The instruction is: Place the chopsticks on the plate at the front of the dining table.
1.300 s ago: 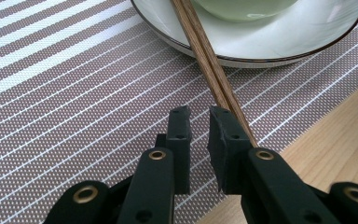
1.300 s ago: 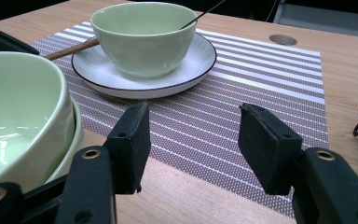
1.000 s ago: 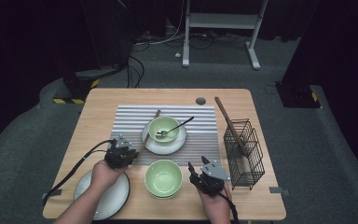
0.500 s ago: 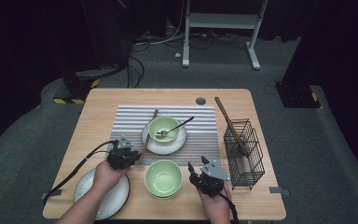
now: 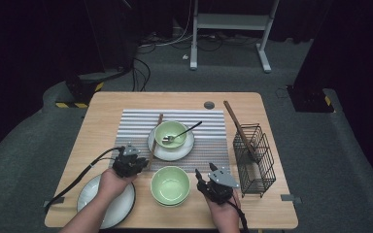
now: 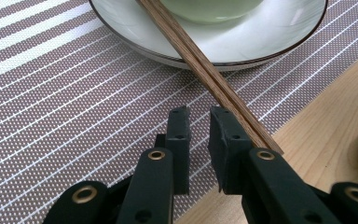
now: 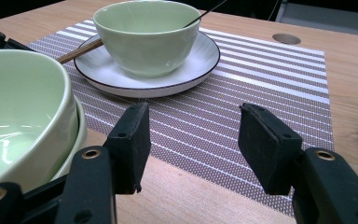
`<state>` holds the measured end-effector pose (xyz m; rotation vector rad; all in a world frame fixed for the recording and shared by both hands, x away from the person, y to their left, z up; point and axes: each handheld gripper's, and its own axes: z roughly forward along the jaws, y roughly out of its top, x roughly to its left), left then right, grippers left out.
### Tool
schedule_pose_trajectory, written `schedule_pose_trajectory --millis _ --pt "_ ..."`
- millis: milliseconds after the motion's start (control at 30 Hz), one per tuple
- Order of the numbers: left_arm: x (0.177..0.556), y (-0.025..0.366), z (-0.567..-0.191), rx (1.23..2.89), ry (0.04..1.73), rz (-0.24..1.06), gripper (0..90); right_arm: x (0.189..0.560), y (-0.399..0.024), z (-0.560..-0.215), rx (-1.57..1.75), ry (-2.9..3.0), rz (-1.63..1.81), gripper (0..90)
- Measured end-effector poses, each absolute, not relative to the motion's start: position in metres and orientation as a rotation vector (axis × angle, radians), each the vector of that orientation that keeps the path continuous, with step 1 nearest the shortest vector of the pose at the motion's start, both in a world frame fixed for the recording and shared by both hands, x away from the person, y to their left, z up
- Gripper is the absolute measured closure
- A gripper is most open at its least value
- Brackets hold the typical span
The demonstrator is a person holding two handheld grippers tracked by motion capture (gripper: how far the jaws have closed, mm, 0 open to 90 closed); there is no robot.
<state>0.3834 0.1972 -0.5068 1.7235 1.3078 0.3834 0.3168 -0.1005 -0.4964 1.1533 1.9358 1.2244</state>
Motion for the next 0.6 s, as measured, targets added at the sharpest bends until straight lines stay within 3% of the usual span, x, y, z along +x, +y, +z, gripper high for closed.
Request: schedule_pose_trajectory --millis 233,600 --pt "0.38 0.196 -0.498 1.734 1.263 0.474 79.3 0.317 -0.1 -0.497 1.156 1.939 1.222 43.4" --pt "0.384 0.192 -0.499 1.747 1.295 0.452 79.1 0.317 -0.102 -0.496 1.156 1.932 1.224 43.3"
